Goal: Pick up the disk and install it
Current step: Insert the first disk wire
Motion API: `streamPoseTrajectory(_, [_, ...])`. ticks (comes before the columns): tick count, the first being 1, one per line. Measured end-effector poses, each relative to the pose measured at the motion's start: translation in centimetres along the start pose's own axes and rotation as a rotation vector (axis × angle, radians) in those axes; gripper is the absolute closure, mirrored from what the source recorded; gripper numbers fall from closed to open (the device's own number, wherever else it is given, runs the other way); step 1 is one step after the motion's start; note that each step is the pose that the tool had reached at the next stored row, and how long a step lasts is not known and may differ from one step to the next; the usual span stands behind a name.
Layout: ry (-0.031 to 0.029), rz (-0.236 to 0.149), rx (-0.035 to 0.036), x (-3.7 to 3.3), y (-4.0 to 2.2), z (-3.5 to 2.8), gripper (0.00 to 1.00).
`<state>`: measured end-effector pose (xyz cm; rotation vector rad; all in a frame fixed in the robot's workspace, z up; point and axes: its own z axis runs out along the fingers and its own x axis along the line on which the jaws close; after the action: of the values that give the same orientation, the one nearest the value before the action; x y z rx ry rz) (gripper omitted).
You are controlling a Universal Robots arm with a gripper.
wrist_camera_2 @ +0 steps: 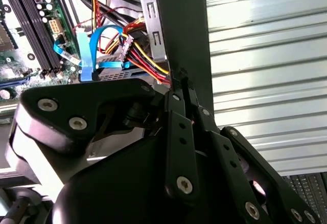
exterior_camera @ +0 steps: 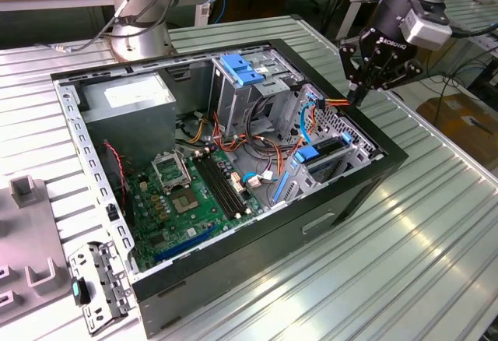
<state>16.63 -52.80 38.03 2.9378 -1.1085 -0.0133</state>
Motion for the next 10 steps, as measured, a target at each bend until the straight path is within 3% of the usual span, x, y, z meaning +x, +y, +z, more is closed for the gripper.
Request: streamPoseTrajectory(10, [-0.0006, 0.148, 0.0010, 0.00, 0.00, 0.04, 0.84])
